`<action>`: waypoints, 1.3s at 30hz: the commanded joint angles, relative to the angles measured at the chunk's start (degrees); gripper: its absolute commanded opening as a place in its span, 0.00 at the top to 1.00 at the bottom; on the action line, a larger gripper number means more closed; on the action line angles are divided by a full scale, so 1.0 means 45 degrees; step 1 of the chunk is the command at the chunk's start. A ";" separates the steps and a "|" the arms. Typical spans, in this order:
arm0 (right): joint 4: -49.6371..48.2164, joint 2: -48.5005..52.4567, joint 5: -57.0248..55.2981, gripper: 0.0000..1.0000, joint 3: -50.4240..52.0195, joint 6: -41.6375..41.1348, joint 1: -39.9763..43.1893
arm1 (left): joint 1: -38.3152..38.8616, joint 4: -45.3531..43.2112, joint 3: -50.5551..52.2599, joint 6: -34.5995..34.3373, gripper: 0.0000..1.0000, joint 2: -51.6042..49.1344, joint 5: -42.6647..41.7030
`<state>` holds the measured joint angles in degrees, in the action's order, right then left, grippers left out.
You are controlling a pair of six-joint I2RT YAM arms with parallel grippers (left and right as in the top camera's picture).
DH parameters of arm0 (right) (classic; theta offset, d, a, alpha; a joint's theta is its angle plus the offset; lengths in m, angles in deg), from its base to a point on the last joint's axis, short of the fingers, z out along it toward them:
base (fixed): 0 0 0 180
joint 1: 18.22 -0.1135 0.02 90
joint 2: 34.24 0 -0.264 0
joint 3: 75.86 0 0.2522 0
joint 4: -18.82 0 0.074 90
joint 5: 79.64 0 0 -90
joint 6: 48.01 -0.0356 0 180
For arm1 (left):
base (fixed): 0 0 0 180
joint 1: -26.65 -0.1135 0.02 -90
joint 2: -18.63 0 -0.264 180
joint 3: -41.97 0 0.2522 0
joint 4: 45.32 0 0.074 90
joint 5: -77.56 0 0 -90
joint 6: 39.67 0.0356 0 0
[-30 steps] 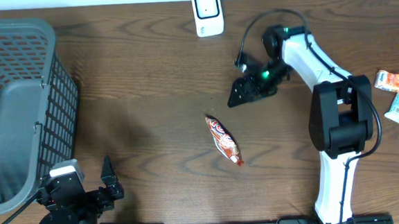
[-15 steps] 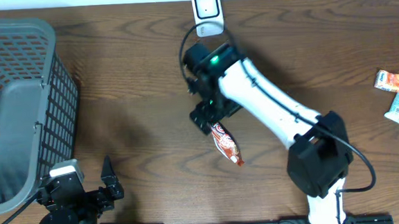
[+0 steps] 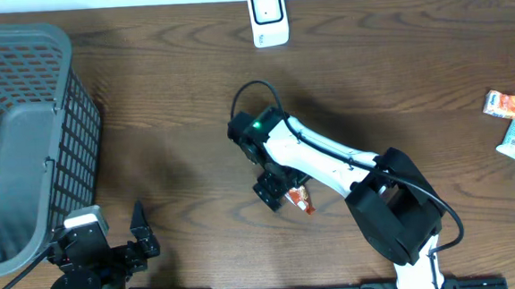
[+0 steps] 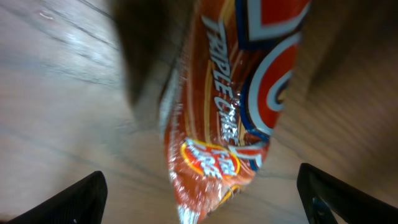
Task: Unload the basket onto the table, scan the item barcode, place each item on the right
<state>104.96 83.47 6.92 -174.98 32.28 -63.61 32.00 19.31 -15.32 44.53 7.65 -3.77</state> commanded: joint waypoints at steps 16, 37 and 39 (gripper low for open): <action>-0.2948 -0.0034 -0.0209 0.56 0.2011 0.0894 0.0267 | -0.0044 -0.0015 0.0005 -0.0015 0.02 0.0058 -0.0121; -0.1535 -0.0923 0.3813 0.99 0.1603 0.2526 0.0865 | -0.0044 -0.0015 0.0010 -0.0015 0.02 0.0058 -0.0121; -0.1520 -0.1530 0.5780 0.99 0.1535 0.4129 0.1462 | -0.0044 -0.0015 0.0005 -0.0015 0.02 0.0058 -0.0121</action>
<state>97.97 82.18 16.60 -166.59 38.70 -60.77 32.00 19.31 -15.32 44.53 7.65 -3.77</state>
